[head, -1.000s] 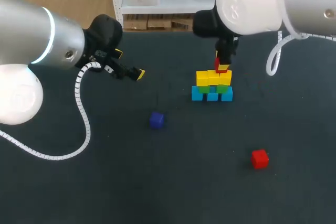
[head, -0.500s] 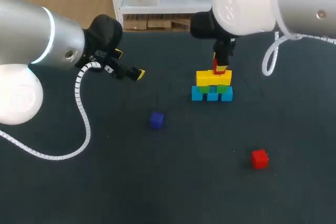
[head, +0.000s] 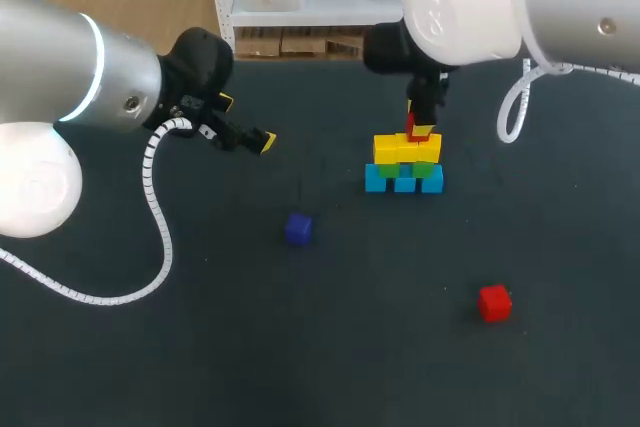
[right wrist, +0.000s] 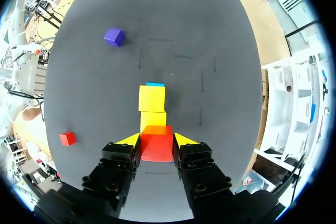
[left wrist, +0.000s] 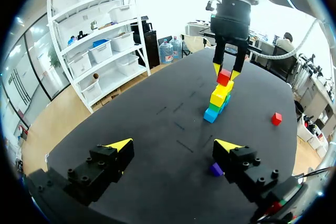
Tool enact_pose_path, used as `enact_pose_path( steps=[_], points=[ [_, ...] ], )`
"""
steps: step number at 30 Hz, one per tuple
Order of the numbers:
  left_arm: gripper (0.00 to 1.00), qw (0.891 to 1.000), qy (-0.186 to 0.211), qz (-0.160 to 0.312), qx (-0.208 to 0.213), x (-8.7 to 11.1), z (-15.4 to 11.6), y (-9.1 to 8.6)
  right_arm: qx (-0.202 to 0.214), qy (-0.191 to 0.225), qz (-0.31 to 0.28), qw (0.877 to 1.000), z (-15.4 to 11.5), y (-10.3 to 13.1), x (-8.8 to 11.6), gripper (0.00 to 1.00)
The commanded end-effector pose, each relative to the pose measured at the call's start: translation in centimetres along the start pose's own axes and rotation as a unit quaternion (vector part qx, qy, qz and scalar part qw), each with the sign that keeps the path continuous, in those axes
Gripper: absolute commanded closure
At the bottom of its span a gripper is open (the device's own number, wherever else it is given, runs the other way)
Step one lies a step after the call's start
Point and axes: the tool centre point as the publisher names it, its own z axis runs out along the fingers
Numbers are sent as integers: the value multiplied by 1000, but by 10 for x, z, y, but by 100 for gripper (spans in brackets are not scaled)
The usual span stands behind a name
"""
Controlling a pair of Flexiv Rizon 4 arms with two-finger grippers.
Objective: Place the blue cubes, place green cubes on the blue cubes, place the yellow cubes on the green cubes, then place the red cubes on the yellow cubes, and place purple cube on the red cubes.
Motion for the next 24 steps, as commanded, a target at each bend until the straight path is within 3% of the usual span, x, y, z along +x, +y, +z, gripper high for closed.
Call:
enact_pose_path(
  steps=[1,6,8,9,20,21,24],
  points=[
    [0,1000,-3,1,4,1,-1,2,-3,-1,0,1000,1,-3,0,99],
    [0,1000,-3,1,4,1,-1,2,-4,-1,0,1000,2,-3,1,92],
    [0,1000,-3,1,4,1,-1,2,-4,-1,-1,1000,2,-2,1,84],
    [0,1000,-3,1,4,1,-1,2,-4,-1,-1,1000,3,-2,0,71],
    [0,1000,-3,1,4,1,-1,2,-2,-4,-2,1000,3,-2,0,49],
    [0,1000,-3,1,4,1,-1,2,-2,-3,-2,1000,2,-2,0,25],
    [0,1000,-3,1,4,1,-1,2,-1,-3,-2,1000,2,-3,1,17]
  ],
)
